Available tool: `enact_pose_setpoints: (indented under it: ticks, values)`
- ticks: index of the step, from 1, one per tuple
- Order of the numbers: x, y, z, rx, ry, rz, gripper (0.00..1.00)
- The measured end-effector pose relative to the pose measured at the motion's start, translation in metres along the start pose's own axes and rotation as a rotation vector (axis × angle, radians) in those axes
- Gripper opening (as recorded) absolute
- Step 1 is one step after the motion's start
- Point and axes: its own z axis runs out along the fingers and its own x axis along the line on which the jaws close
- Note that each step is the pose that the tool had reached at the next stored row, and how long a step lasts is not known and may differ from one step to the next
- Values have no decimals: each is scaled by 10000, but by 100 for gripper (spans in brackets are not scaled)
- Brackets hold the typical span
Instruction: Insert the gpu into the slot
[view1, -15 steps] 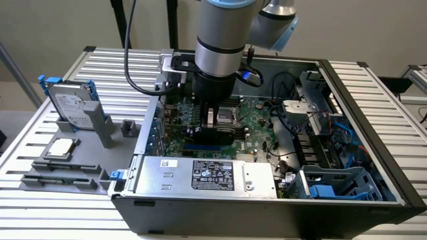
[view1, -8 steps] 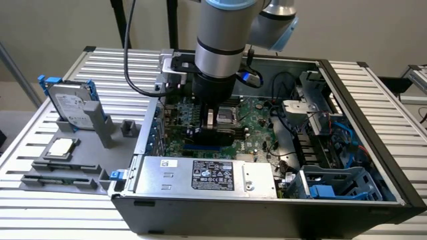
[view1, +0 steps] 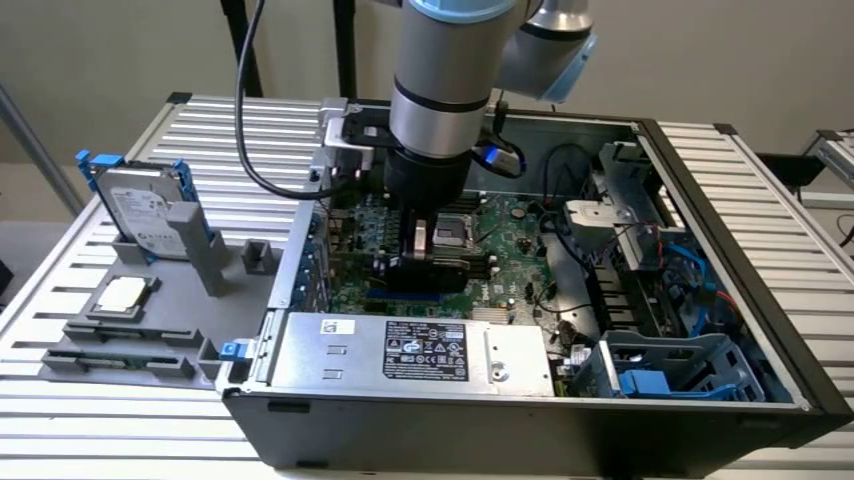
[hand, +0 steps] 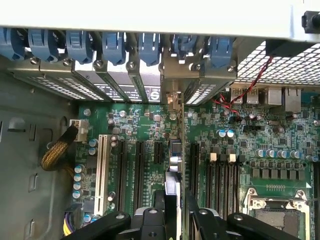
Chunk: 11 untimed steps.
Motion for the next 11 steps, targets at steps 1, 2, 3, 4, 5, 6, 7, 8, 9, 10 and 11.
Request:
enact_pose_setpoints:
  ticks: [1,2,3,4,5,6,7,8,9,10,11]
  values:
    - [1,0,3,0,0,4,26]
    - [3,-1,6,0,0,9,26]
    - [4,-1,10,-1,1,15,26]
    - [4,-1,12,-2,1,23,26]
    - [5,-1,14,-3,0,36,26]
    - [5,-2,15,-5,-3,51,26]
    - [5,-2,16,-9,-5,66,26]
    - [5,-2,16,-18,-7,80,26]
    - [5,-2,16,-29,-8,95,26]
    - [5,-2,15,-38,-10,110,26]
    - [5,-1,13,-47,-13,122,26]
